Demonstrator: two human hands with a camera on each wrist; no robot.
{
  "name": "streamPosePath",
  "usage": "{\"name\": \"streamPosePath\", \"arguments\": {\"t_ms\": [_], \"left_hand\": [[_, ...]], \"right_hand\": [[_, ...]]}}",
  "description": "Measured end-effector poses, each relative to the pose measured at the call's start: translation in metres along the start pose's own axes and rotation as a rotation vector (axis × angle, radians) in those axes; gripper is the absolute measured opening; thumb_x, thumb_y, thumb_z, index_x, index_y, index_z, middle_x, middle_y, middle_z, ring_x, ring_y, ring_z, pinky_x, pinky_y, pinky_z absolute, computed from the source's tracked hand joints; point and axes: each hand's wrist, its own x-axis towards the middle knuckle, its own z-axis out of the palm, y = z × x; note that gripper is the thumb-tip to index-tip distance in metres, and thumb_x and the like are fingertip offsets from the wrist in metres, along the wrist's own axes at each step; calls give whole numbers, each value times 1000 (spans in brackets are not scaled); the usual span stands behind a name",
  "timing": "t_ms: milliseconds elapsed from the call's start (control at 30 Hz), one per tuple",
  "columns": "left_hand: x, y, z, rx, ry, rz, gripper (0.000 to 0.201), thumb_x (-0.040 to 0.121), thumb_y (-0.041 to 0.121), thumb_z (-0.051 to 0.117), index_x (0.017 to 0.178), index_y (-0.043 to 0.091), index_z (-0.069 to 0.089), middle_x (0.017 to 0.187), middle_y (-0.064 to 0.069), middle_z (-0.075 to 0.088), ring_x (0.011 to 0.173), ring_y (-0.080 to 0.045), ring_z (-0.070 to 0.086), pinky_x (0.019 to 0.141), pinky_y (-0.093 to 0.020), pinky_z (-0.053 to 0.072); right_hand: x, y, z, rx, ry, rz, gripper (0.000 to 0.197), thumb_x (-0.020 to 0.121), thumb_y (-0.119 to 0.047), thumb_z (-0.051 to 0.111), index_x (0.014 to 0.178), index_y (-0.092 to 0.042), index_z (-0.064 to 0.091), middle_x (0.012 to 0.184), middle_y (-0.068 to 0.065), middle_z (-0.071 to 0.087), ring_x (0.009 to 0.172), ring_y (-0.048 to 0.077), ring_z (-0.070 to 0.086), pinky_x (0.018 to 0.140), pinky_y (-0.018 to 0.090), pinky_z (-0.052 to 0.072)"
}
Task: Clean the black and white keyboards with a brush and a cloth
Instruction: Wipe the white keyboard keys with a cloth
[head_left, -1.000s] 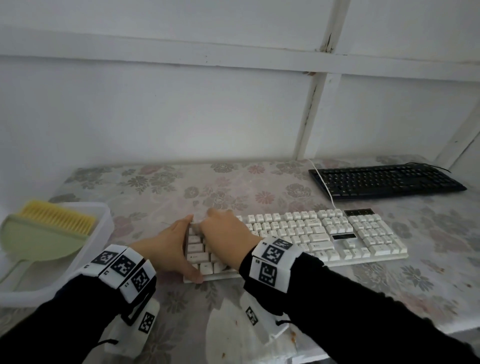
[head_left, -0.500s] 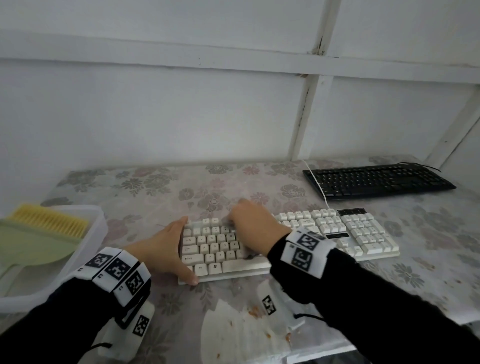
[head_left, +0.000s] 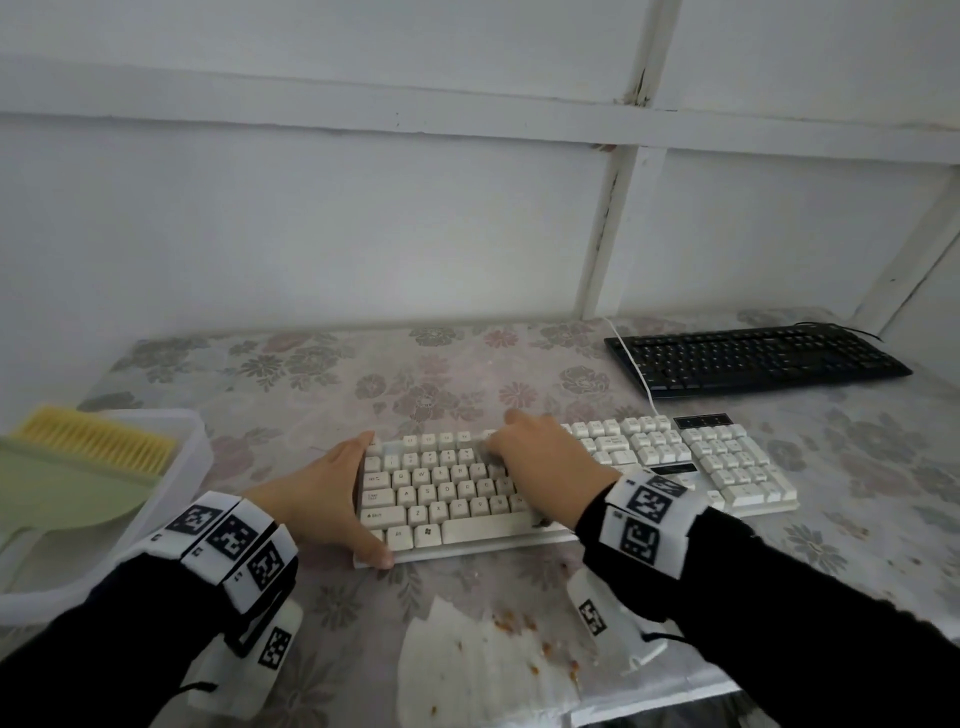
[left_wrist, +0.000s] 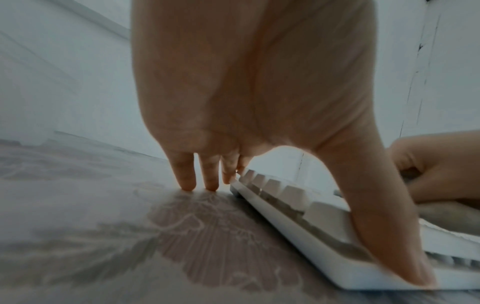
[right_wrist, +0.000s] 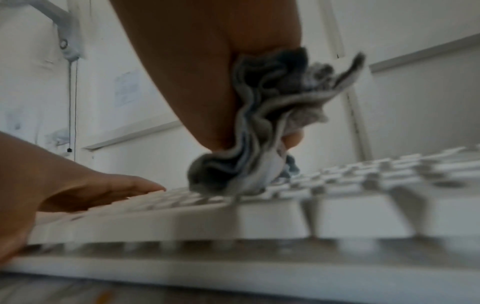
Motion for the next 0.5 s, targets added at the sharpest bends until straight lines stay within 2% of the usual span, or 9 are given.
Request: {"name": "streamPosePath", "arguments": {"t_ms": [67,133,167,233,267,300,400,433,500], "left_hand": [[-1,1,0,-1,-11,-7,150,41,55,86,151,18,-9,157,3,9,143,-16,17,118,-34,19],[-2,2,0,-5,-2,-3,147,46,51,88,151,18,-9,157,3,8,143,-16,17,118,-34,19],[-1,1,1,-9,8,-1,142,52,46,89,151,18,-9,157,3,8,143,-16,17,118,-33,19],[0,-1,2,-16,14,-2,139,55,43,89,151,18,-8,157,2,9,143,-16,17,118,-34,19],[0,-1,1,-16,7,-5,141,53,44,90,151,18,-8,157,2,9,143,-16,17,118,-34,19],[0,0,1,-15,-6,-9,146,48,48,90,151,18,-8,157,2,9,143,-16,17,118,-35,19],[-1,1,-2,2,-42,-13,171,15,70,81,151,19,-8,157,2,8,143,-16,16,118,-34,19],[-1,1,-2,5,-42,-9,174,10,73,78,151,19,-8,157,2,8,143,-16,17,118,-34,19],[0,1,-1,9,-35,-8,170,14,70,80,151,19,-8,157,2,8,142,-16,17,117,-33,20]], "right_hand": [[-4,14,2,-7,-19,41,35,88,6,42,111,-12,62,100,8,45,95,27,54,85,36,46],[-6,26,3,-4,-30,104,31,89,4,44,109,-10,63,103,8,48,99,30,56,86,36,49],[-6,33,4,-5,-28,135,26,89,3,46,103,-8,64,99,7,47,95,28,56,84,35,51],[-4,47,6,-10,-26,211,19,93,-3,47,79,-7,60,82,1,41,72,19,52,74,29,49],[-2,55,7,-3,-19,244,27,95,-9,48,70,-9,56,75,0,39,61,14,45,67,26,45],[0,60,7,12,-17,257,29,97,-14,50,69,-10,58,73,0,40,56,12,42,61,23,41],[1,60,9,142,44,170,20,97,-22,53,91,-20,73,79,-4,44,64,13,47,58,19,37],[0,55,12,178,71,116,21,97,-24,52,93,-22,72,77,-7,40,69,15,47,57,17,33],[-1,47,20,155,84,55,22,98,-23,48,99,-22,70,76,-6,35,81,21,50,59,19,31]]}}
